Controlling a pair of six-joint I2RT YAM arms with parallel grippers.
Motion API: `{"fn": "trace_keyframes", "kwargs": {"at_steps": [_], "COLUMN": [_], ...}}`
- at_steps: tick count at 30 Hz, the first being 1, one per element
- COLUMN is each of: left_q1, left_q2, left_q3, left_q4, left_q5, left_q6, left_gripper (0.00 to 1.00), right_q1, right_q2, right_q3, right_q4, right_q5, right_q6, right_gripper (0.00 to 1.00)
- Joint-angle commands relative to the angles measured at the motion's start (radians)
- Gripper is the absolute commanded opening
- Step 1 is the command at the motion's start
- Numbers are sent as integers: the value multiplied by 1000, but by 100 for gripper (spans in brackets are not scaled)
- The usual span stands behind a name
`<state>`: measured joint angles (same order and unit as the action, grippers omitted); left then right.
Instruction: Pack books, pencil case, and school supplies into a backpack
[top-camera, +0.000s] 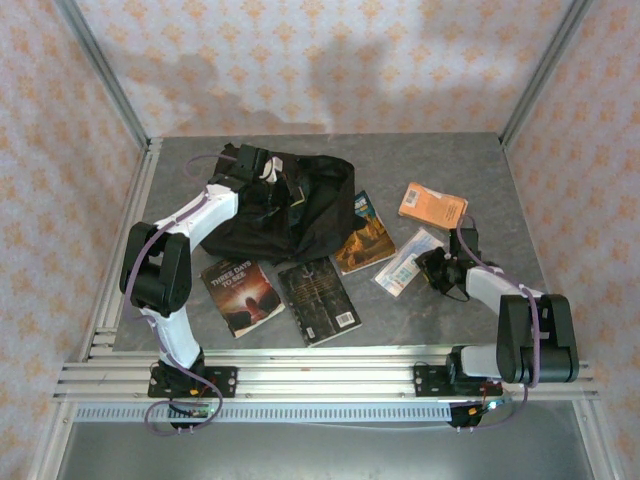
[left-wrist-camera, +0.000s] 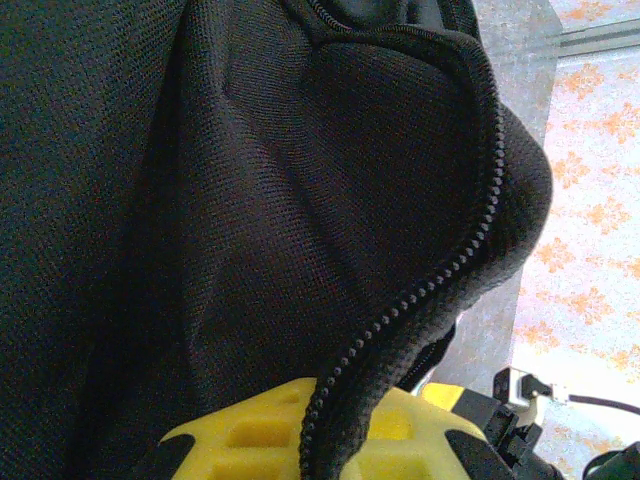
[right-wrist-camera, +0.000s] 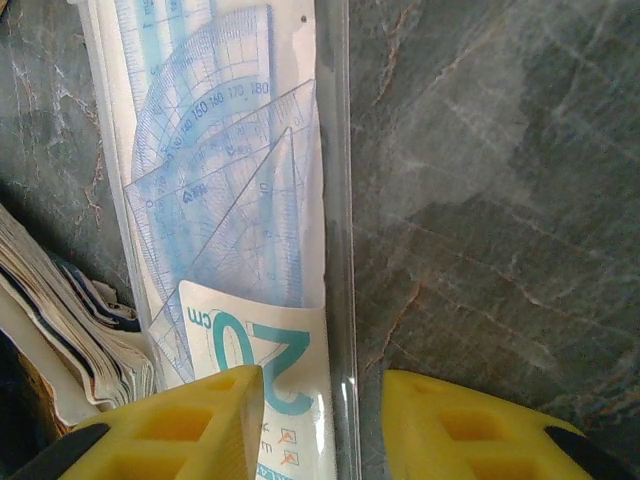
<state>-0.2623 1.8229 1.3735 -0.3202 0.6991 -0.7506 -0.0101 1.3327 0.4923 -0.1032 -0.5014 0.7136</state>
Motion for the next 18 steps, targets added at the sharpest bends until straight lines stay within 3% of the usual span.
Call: {"fn": "trace_keyframes", "kwargs": {"at_steps": [1,18], "left_q1": [-6,-8], "left_q2": [26,32], "left_q3": [20,21], "left_q4": [-43,-43], "left_q5": [7,10], "left_q6": [22,22], "left_gripper": [0,0], "right_q1": [12,63], "right_q2": [45,45], "right_q3": [18,72], "right_q4": [169,145], "right_q5": [-65,-81], "right_q6": [8,3], "right_gripper": [36,36]}}
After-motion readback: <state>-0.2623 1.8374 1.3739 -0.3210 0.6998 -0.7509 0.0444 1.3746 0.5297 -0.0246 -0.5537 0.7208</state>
